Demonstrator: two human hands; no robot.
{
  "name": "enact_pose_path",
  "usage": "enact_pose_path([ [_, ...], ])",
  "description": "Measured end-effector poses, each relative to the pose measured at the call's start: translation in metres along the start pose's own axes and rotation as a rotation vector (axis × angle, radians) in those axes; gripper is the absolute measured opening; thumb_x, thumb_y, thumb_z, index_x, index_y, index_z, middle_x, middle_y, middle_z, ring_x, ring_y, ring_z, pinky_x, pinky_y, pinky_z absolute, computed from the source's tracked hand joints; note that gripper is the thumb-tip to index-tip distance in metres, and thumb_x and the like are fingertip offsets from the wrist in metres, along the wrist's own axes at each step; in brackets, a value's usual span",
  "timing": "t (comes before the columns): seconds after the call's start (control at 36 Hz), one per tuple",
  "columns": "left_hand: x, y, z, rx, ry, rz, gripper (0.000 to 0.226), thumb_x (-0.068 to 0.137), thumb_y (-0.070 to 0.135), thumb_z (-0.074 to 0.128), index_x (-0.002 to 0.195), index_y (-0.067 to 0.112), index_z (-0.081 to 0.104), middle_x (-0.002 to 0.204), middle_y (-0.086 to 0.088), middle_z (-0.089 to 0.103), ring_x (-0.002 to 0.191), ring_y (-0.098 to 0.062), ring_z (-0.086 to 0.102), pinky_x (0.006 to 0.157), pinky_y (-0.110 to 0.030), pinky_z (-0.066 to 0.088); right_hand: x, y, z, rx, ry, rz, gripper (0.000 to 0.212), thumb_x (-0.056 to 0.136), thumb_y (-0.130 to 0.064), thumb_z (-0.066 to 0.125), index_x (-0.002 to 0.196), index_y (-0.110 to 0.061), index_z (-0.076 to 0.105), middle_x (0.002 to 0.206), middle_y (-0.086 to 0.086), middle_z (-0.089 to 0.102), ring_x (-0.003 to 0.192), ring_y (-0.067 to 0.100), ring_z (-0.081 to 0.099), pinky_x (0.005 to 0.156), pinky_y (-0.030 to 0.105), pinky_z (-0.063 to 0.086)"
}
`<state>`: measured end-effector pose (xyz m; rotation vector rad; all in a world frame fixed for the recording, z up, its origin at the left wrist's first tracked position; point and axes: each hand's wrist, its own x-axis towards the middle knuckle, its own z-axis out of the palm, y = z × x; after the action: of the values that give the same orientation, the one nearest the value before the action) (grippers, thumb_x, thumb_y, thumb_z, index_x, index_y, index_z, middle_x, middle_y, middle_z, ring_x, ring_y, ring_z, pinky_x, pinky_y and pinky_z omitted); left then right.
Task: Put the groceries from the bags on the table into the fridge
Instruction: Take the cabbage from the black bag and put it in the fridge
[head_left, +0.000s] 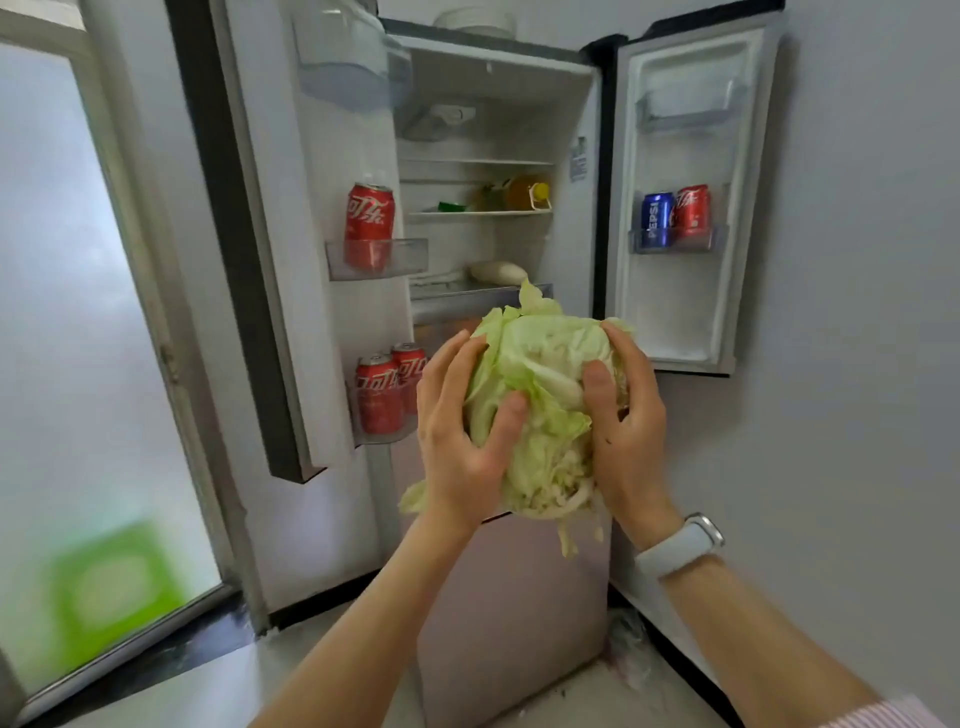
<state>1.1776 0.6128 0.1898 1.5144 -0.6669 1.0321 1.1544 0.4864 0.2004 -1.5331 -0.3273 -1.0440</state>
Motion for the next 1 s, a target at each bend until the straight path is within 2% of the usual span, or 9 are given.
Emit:
enact_pose_path([
  [0.11,0.029,-0.050,0.040,-0.027,-0.008,-0.012,0.044,0.080,0.046,0.053,0.122,0.037,0.045,0.134,-0.003,0.047,0.126,-0.017,0.043,0.105,-0.046,0.037,0.045,0.054,0.007,-0.027,0.028,0.008,0.048,0.078,-0.059,0.043,0.121,-0.038,0.045,0.124,-0.010,0.051,0.110,-0.012,0.047,0.089,0.005,0.038],
  [0.19,0.052,-0.091,0.068,-0.026,-0.002,-0.006,0.044,0.079,0.047,0.052,0.121,0.038,0.045,0.132,-0.005,0.048,0.125,-0.015,0.045,0.105,-0.040,0.038,0.079,0.095,0.016,-0.018,0.029,0.021,0.048,0.075,-0.061,0.043,0.119,-0.040,0.045,0.125,-0.008,0.050,0.110,-0.011,0.047,0.090,0.007,0.040],
  [0.33,0.094,-0.158,0.120,0.007,0.044,-0.021,0.044,0.079,0.050,0.050,0.120,0.036,0.047,0.129,-0.004,0.049,0.122,-0.016,0.046,0.104,-0.039,0.039,0.150,0.165,0.030,-0.014,-0.012,0.006,0.053,0.075,-0.064,0.043,0.121,-0.040,0.045,0.126,-0.008,0.050,0.114,0.001,0.049,0.100,0.029,0.043],
  [0.44,0.141,-0.203,0.167,0.032,0.080,-0.018,0.044,0.078,0.054,0.049,0.119,0.035,0.048,0.126,0.001,0.049,0.120,-0.015,0.047,0.102,-0.042,0.040,0.220,0.215,0.036,-0.019,-0.044,-0.026,0.061,0.075,-0.065,0.042,0.128,-0.035,0.046,0.126,-0.007,0.050,0.114,0.006,0.050,0.099,0.037,0.045],
  [0.53,0.176,-0.233,0.197,0.035,0.097,-0.002,0.040,0.078,0.054,0.049,0.115,0.043,0.045,0.124,0.006,0.048,0.119,-0.013,0.047,0.102,-0.042,0.041,0.269,0.246,0.043,-0.008,-0.060,-0.049,0.066,0.075,-0.067,0.039,0.130,-0.031,0.045,0.124,-0.006,0.049,0.109,0.003,0.050,0.096,0.030,0.045],
  [0.61,0.208,-0.266,0.215,0.061,0.131,0.001,0.043,0.076,0.055,0.050,0.116,0.038,0.048,0.125,0.005,0.049,0.119,-0.013,0.048,0.101,-0.043,0.041,0.310,0.276,0.060,0.030,-0.089,-0.056,0.066,0.076,-0.065,0.038,0.131,-0.030,0.045,0.122,-0.009,0.047,0.107,-0.001,0.047,0.093,0.021,0.039],
  [0.78,0.260,-0.333,0.232,0.140,0.185,-0.052,0.052,0.072,0.059,0.051,0.117,0.032,0.052,0.121,0.013,0.048,0.118,-0.012,0.048,0.101,-0.042,0.041,0.374,0.334,0.108,0.116,-0.196,0.003,0.057,0.086,-0.055,0.044,0.135,-0.025,0.043,0.132,-0.002,0.049,0.116,0.009,0.047,0.098,0.028,0.041],
  [0.92,0.298,-0.391,0.231,0.169,0.234,-0.037,0.054,0.072,0.057,0.053,0.116,0.026,0.056,0.121,0.004,0.052,0.116,-0.015,0.049,0.102,-0.043,0.040,0.412,0.375,0.156,0.120,-0.207,-0.024,0.045,0.092,-0.041,0.047,0.133,-0.023,0.046,0.134,-0.001,0.049,0.118,0.007,0.044,0.101,0.027,0.035],
  [1.0,0.322,-0.423,0.223,0.180,0.254,-0.030,0.053,0.071,0.056,0.053,0.115,0.026,0.056,0.121,0.003,0.052,0.116,-0.015,0.050,0.102,-0.042,0.040,0.432,0.396,0.189,0.148,-0.240,-0.010,0.048,0.093,-0.041,0.045,0.136,-0.021,0.043,0.138,0.001,0.046,0.122,0.010,0.043,0.106,0.033,0.036],
])
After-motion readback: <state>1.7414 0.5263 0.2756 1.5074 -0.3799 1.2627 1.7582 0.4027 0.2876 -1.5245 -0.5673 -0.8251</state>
